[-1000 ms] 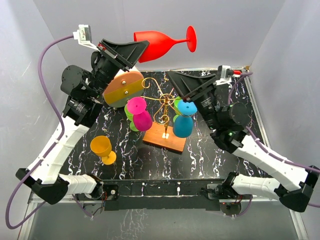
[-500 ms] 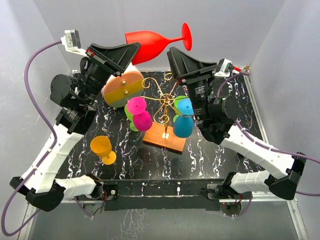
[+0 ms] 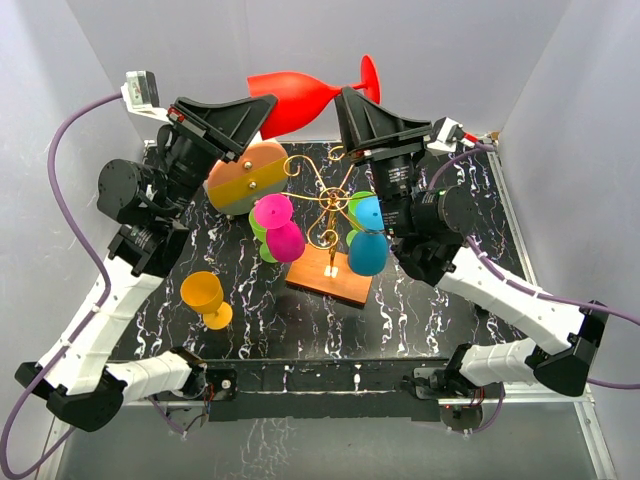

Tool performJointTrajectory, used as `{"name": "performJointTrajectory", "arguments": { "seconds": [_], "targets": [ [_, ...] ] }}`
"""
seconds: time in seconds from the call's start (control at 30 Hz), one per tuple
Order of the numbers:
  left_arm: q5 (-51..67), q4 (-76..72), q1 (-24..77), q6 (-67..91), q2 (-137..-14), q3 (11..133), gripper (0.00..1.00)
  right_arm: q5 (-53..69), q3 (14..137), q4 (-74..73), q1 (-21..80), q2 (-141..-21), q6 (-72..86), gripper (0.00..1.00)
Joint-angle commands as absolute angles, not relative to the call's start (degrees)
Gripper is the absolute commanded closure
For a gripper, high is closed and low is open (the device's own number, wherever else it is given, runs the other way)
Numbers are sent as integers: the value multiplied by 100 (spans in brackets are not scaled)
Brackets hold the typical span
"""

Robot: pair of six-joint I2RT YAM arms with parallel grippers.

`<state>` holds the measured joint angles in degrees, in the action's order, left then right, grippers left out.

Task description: Place the wine glass upside down on the wine glass rack

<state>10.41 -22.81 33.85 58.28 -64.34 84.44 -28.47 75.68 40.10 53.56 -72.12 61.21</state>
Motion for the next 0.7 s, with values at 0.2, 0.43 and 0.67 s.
{"name": "performJointTrajectory", "arguments": {
  "seconds": [0.2,0.43,0.67],
  "targets": [
    [1361,-2516,3375,5947,-6258,8511,100,-3113,7949,3674,5387,-7308,6356,57],
    [1635,-2867,3375,6038,-6151,8191,100,-3185,7865,3786,5387,-7306,6172,60],
    [1520,-2742,3375,5858,-5886,7914,100,-3115,7615,4270,5388,-7268,5951,80]
  ]
}}
